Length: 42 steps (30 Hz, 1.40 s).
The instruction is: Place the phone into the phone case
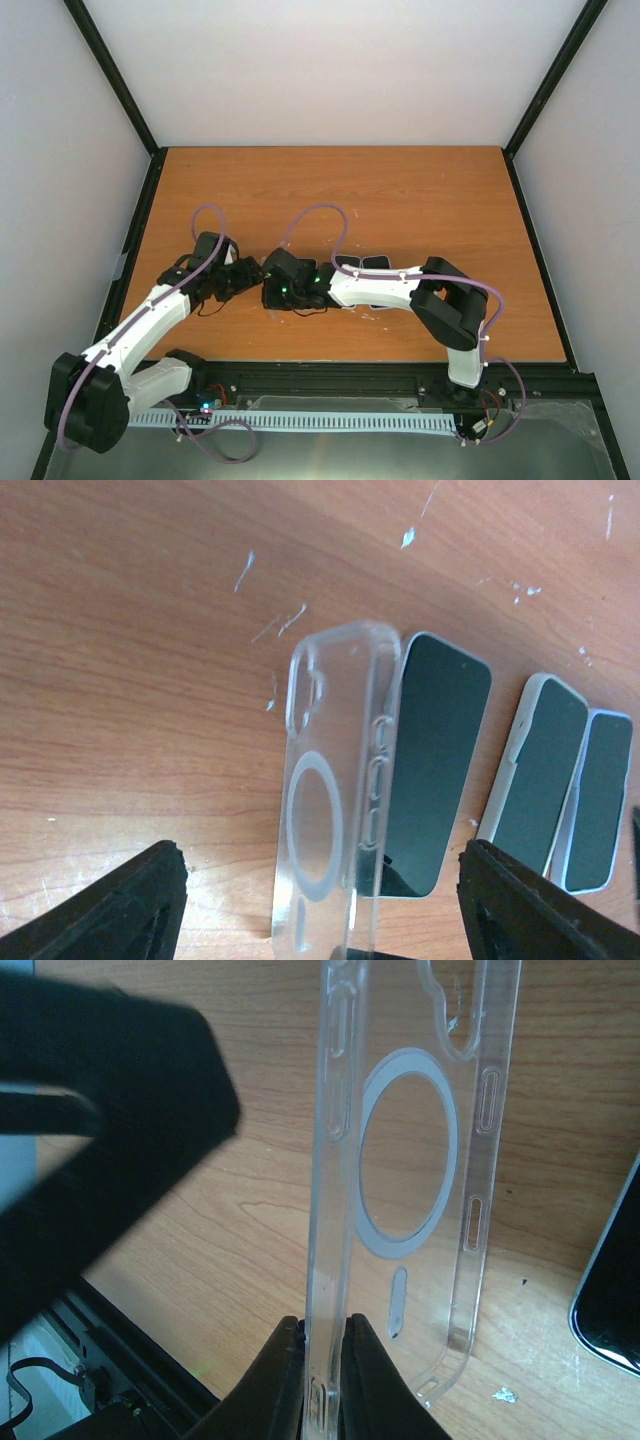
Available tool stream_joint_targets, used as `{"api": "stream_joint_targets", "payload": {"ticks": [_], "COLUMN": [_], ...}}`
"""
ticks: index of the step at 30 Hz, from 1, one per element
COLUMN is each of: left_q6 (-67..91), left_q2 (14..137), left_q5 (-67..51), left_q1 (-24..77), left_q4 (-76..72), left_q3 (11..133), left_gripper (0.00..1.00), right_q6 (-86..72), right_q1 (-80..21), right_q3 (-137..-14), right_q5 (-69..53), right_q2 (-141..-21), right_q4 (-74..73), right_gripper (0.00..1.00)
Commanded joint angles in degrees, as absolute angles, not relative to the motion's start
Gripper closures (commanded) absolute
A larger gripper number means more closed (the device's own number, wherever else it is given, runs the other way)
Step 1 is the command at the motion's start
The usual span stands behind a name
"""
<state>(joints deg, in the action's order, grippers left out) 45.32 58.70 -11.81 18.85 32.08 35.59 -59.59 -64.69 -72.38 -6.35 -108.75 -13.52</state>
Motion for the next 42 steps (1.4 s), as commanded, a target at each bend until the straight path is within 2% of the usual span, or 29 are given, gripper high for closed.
{"api": "stream_joint_targets", "payload": {"ticks": [1,9,15,17,26,31,39,42], "left_q6": [43.63,45.07,45.58,45.78,46.05,46.29,47.8,48.91], "left_q2": [60.28,63.64,64.58,64.77,65.76,65.94,66.85,67.59], "left_q5": [-14.13,-15.13,-12.94,-12.72,-11.22,-12.37,-14.68,-14.75], "left_q1": [18.46,18.46,18.46,18.44,18.46,18.44,18.46,18.46], "left_q4": [27.53,23.49,23.27,22.91,21.89,20.79,18.16,17.2], "left_q3": [34.86,32.5,31.42,30.92,30.1,29.35,27.47,26.66], "left_gripper": [0.26,0.37,0.54,0.58,0.63,0.65,0.65,0.59], "right_q6": [-59.17,-58.47,-54.61,-55.09,-55.45,-56.8,-56.66,-55.94], "right_q1": [-65.14,-65.05,-64.95,-64.95,-64.39,-63.2,-60.9,-60.52], "right_q3": [-72.1,-68.71,-69.07,-68.75,-73.16,-75.32,-77.48,-78.71], "right_q5": [-3.58,-4.98,3.84,7.61,17.4,19.28,19.33,19.55], "right_q2": [-109.79,-107.37,-102.81,-102.07,-105.49,-108.67,-112.56,-114.27], "right_q4": [-15.49,-11.68,-18.64,-21.3,-29.64,-31.51,-30.49,-30.31], "right_gripper": [0.84,0.72,0.51,0.38,0.09,0.0,0.01,0.02]}}
